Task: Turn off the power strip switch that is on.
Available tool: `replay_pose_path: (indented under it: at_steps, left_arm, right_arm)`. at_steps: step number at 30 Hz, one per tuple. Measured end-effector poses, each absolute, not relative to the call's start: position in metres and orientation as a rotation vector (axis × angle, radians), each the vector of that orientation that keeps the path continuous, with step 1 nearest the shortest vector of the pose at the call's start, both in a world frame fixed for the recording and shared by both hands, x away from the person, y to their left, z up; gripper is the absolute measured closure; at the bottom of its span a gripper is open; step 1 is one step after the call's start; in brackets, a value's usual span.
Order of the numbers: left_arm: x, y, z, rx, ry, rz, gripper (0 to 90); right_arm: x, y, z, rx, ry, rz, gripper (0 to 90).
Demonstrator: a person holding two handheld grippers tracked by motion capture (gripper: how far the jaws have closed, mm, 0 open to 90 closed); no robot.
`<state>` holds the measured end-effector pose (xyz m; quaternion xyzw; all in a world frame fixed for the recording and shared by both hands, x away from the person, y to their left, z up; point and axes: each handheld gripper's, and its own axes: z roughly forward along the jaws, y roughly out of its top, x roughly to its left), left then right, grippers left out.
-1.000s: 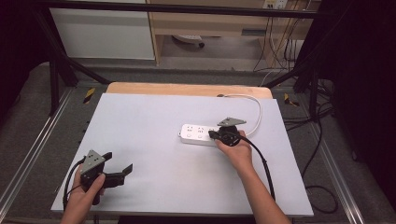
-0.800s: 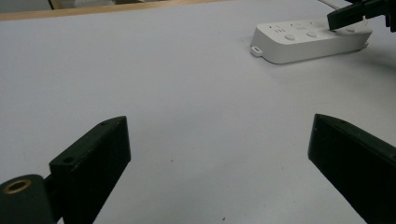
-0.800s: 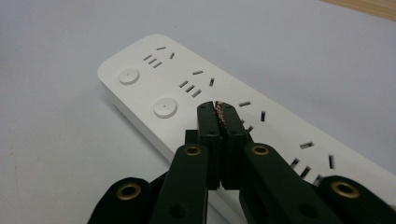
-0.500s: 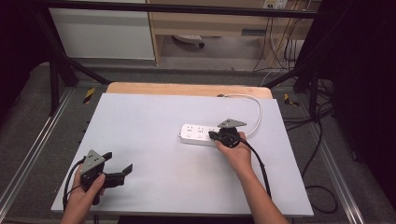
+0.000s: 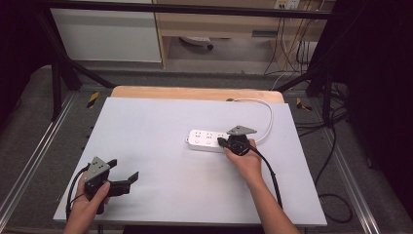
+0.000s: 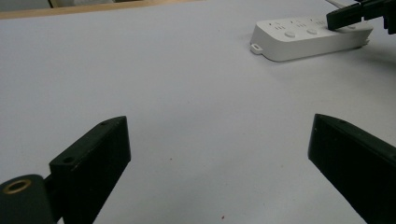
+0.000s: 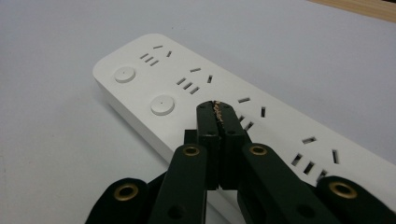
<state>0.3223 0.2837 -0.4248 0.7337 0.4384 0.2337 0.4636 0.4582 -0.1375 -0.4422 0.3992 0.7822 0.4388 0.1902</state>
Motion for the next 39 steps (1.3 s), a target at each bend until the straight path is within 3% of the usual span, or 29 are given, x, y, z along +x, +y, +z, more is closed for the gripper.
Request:
replay_pose_path:
  at_steps: [39]
  left_arm:
    - [0.3213,0.2834,-0.4244,1.811,1.075,0.584,5.6]
  right_arm:
    - [0.4586,-0.1353,-0.4412,1.121,2.217,1.196,90.0]
